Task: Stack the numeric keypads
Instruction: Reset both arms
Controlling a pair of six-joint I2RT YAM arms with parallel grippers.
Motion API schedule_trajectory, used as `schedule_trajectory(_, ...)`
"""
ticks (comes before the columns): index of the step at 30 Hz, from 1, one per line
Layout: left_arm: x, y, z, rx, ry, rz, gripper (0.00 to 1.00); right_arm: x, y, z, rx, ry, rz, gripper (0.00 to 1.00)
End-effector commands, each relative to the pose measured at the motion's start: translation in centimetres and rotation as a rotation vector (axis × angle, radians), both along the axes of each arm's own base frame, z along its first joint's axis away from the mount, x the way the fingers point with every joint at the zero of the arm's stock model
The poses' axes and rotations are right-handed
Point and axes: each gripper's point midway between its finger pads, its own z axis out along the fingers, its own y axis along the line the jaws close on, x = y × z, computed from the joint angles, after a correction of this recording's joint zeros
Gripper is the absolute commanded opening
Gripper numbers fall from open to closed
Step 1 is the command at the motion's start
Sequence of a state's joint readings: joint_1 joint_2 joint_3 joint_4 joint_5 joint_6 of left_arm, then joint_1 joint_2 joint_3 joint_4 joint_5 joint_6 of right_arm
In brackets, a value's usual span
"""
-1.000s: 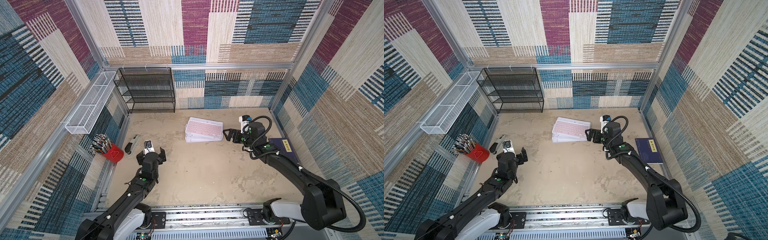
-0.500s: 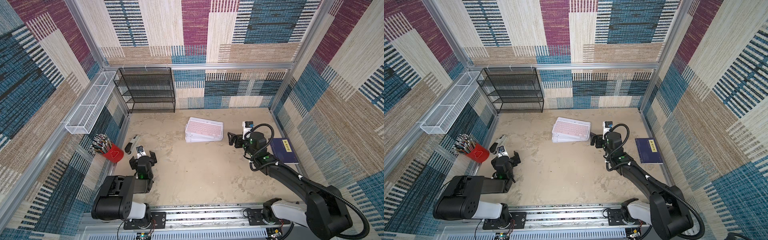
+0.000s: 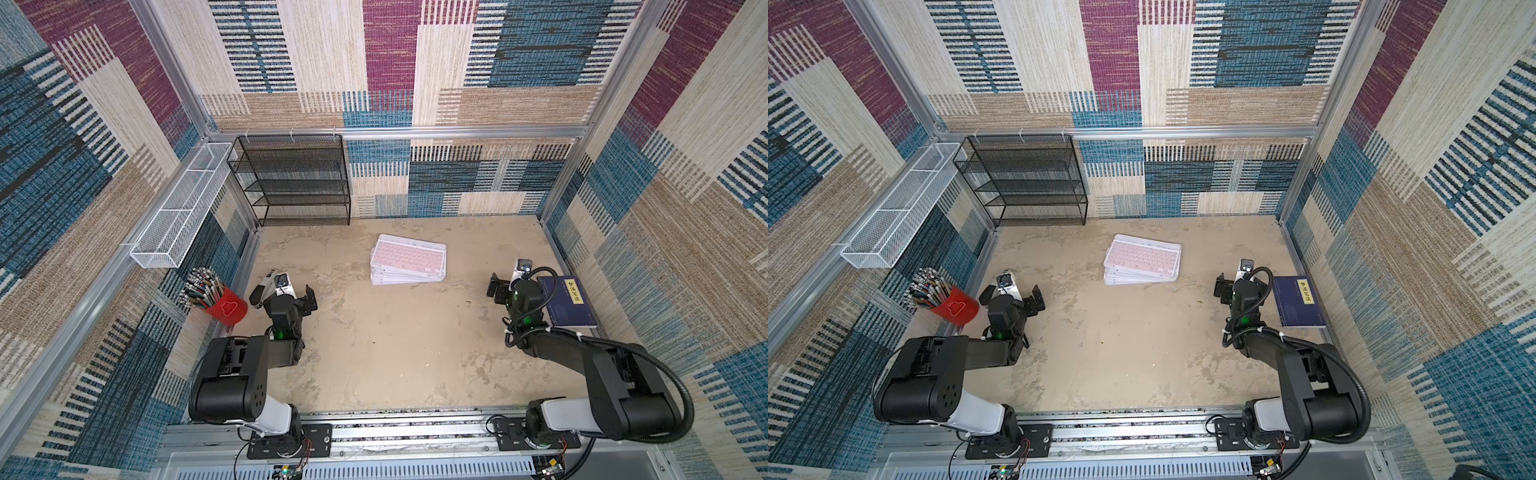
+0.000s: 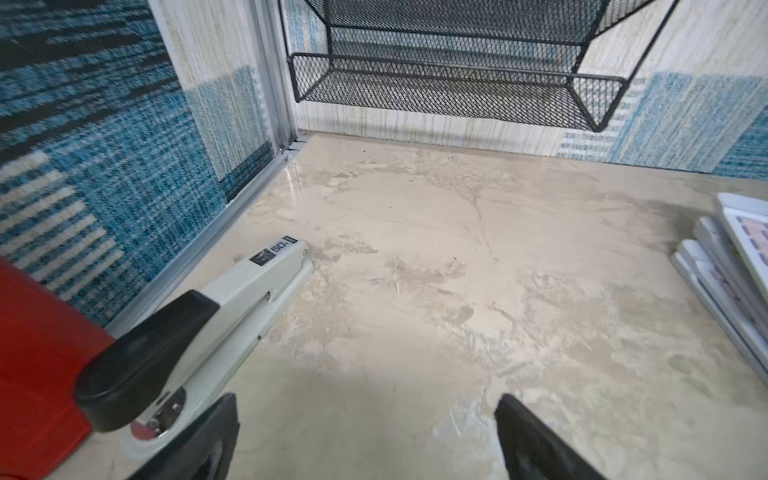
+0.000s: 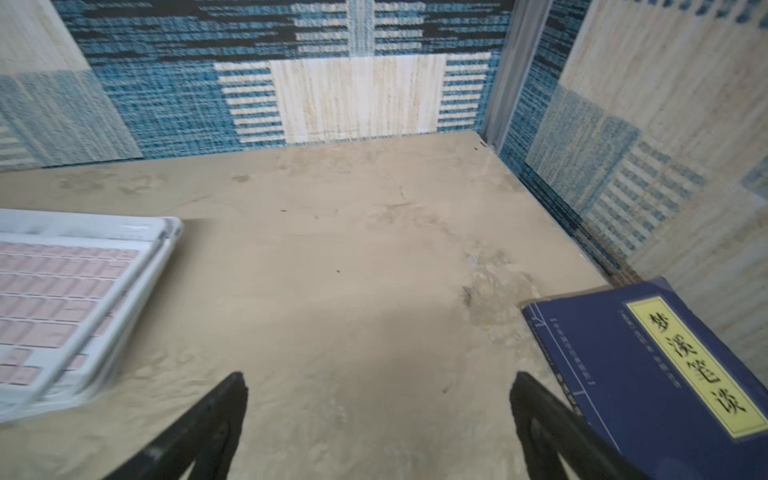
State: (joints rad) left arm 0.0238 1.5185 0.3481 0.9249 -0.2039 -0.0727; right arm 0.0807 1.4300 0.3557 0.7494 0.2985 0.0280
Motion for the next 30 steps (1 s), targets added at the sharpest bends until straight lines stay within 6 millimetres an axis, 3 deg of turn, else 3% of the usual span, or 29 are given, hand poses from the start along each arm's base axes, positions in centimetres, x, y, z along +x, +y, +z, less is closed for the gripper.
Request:
schedule_trajectory(1,0.2,-0.2,0.1,0.002,0.0,-0.014,0.99,0.1,0.2,4.2,-0.002,-0.282,0.058,0.99)
schedule_trajectory(4,0.5,-0.2,0.0,0.006,0.008,-0.019,0.99,-1.2,1.2,3.2,0.007,-0.272,0.139,0.99)
schedule_trajectory(5,0.6,-0.3,0.0,0.003,0.019,-0.024,0.99,-1.3,1.5,3.8,-0.01,-0.327,0.162,0.99)
schedule_trajectory(7,0.9,-0.4,0.0,0.004,0.026,-0.027,0.99,-0.7,1.3,2.9,0.012,-0.254,0.165,0.99)
schedule_trajectory(30,1.3,-1.0,-0.2,0.012,0.048,-0.061,0.99,-0.7,1.3,3.3,0.012,-0.275,0.172,0.99)
